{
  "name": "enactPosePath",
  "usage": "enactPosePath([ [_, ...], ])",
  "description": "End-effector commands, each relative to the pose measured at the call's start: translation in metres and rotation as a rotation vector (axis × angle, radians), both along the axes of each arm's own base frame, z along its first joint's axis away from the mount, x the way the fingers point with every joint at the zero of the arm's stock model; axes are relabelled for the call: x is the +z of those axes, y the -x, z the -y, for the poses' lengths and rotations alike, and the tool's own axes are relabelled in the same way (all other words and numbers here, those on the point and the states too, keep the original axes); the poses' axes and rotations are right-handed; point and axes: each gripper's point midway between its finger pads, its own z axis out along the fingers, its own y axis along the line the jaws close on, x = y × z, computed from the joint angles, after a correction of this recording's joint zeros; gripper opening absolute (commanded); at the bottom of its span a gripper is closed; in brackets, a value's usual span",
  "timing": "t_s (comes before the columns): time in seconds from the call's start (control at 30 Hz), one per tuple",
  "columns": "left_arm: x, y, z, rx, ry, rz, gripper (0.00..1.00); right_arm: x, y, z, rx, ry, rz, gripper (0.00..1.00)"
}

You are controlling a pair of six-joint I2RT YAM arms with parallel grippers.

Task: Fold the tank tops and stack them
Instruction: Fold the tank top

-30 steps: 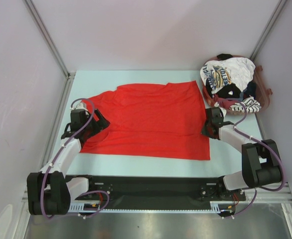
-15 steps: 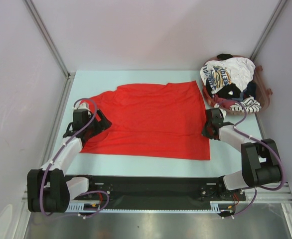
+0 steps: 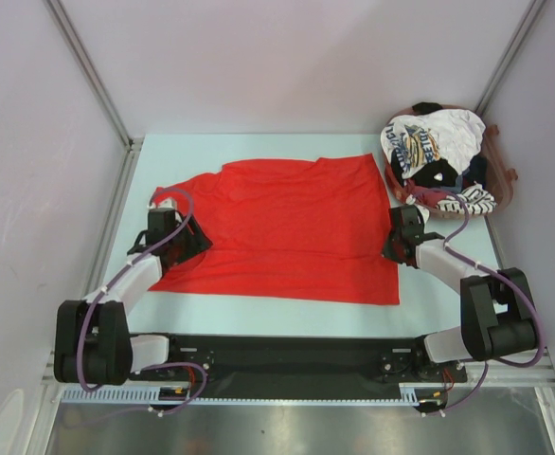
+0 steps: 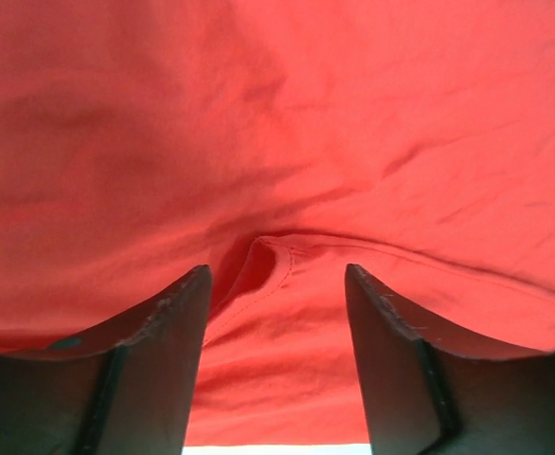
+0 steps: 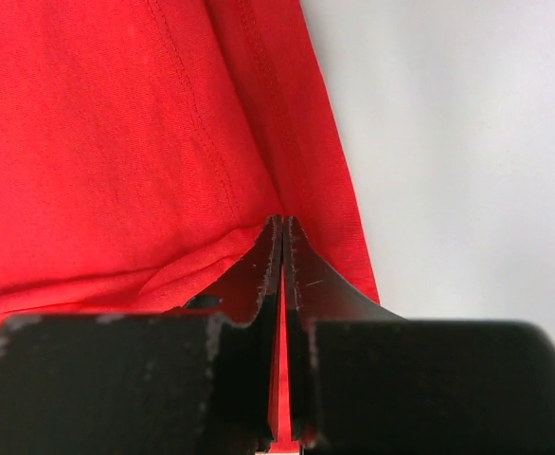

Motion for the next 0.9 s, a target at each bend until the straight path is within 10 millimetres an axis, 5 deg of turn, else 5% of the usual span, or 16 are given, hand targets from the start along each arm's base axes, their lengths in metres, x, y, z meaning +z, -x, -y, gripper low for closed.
enactPosePath([
  [0.0, 0.004, -0.014, 0.007, -0.038, -0.029, 0.031, 0.63, 0.01, -0.007, -0.002, -0.005, -0.01, 0.053, 0.0],
  [0.27, -0.016, -0.014, 0.017, -0.07, -0.029, -0.018, 0.49, 0.01, -0.006, -0.003, -0.003, -0.014, 0.055, 0.0],
  [0.33, -0.016, -0.015, 0.017, -0.065, -0.031, -0.017, 0.37, 0.011, -0.005, -0.003, -0.002, -0.016, 0.058, 0.0],
  [0.57, -0.006, -0.017, 0.01, -0.041, -0.065, 0.018, 0.26, 0.011, -0.004, -0.003, -0.002, -0.017, 0.059, 0.0],
  [0.67, -0.004, -0.018, 0.007, -0.038, -0.082, 0.033, 0.13, 0.012, -0.005, -0.004, 0.001, -0.021, 0.061, 0.0],
  [0.77, -0.004, -0.019, 0.006, -0.042, -0.089, 0.031, 0.12, 0.013, -0.005, -0.004, 0.001, -0.023, 0.063, 0.0],
  [0.8, -0.003, -0.02, 0.007, -0.044, -0.087, 0.034, 0.0, 0.012, -0.004, -0.004, 0.002, -0.022, 0.061, 0.0],
  [0.87, -0.003, -0.02, 0.009, -0.055, -0.086, 0.038, 0.0, 0.013, -0.004, -0.004, 0.002, -0.023, 0.064, 0.0],
])
